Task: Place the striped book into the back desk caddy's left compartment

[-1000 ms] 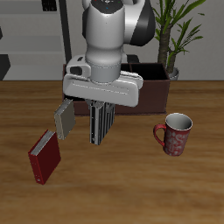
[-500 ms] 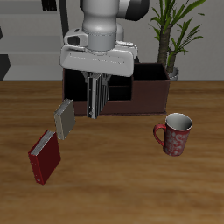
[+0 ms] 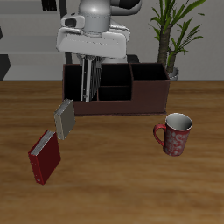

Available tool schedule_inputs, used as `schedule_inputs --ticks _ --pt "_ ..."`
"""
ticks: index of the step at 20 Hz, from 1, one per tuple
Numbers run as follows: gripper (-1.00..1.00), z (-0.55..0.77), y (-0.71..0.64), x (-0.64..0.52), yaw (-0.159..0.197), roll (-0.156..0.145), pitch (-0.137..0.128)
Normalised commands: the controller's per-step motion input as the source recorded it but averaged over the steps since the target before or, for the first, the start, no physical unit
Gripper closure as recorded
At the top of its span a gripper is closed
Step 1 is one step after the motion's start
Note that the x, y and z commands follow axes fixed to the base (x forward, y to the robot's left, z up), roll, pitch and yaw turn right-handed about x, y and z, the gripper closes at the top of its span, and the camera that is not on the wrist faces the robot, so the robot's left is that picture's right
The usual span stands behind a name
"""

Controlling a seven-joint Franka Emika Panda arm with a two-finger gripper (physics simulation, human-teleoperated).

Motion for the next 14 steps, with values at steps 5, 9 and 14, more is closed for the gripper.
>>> schedule_inputs --ticks 5,9,14 --pt "1.00 0.16 -0.19 -0.43 0.060 -0.030 -0.052" --pt "1.00 0.14 -0.14 -0.37 0.033 -0.029 -0.050" --pt "1.00 0.07 -0.02 -0.38 0.031 -0.001 -0.005"
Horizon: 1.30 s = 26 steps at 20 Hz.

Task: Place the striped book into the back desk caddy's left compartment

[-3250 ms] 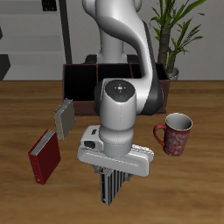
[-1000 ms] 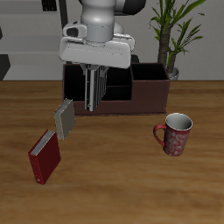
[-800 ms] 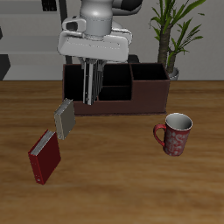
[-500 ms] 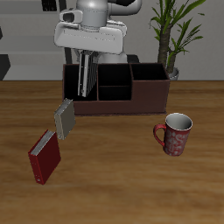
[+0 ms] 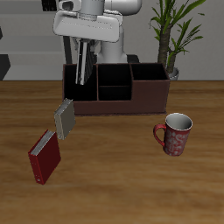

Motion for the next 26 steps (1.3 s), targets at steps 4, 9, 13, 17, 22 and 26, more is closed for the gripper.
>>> schedule_inputs --ticks 4,9,13,17,22,26 --pt "1.00 0.01 -0.01 -0.23 0.038 -0.003 0.005" --pt "1.00 0.00 -0.09 -0.34 0.013 -0.009 0.000" --pt "1.00 0.03 -0.08 -0.36 0.009 0.009 -0.001" --pt "1.00 -0.03 -0.07 -0.29 0.012 0.001 0.003" --pt "1.00 -0.02 -0.03 -0.21 0.013 -0.010 0.014" --pt "1.00 -0.03 -0.09 -0.33 0.014 -0.010 0.005"
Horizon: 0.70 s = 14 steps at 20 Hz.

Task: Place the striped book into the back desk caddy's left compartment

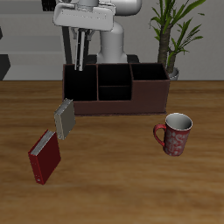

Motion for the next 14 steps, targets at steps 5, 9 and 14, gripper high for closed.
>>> schedule_inputs --ticks 5,9,14 --pt "1.00 -0.02 -0.07 -0.35 0.026 -0.015 -0.008" --pt "1.00 -0.05 0.01 -0.17 -0.002 -0.010 0.006" --pt "1.00 -0.20 -0.04 -0.12 -0.014 -0.016 0.029"
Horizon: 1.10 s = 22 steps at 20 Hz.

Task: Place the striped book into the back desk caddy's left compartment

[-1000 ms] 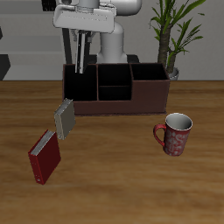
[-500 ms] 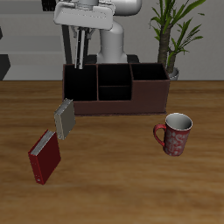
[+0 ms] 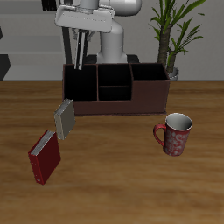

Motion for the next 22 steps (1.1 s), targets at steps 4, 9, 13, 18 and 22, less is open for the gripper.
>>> schedule_inputs --ticks 4,9,13,18,22 --pt "1.00 -0.11 -0.06 -0.04 -0.020 -0.023 0.023" --pt "1.00 -0.13 0.00 0.01 -0.024 -0.001 0.023" --pt "1.00 -0.15 0.13 0.14 -0.023 0.017 0.027" --pt "1.00 -0.14 0.14 0.08 0.000 0.031 0.020" --pt "1.00 -0.21 0.03 0.07 -0.018 0.009 0.039"
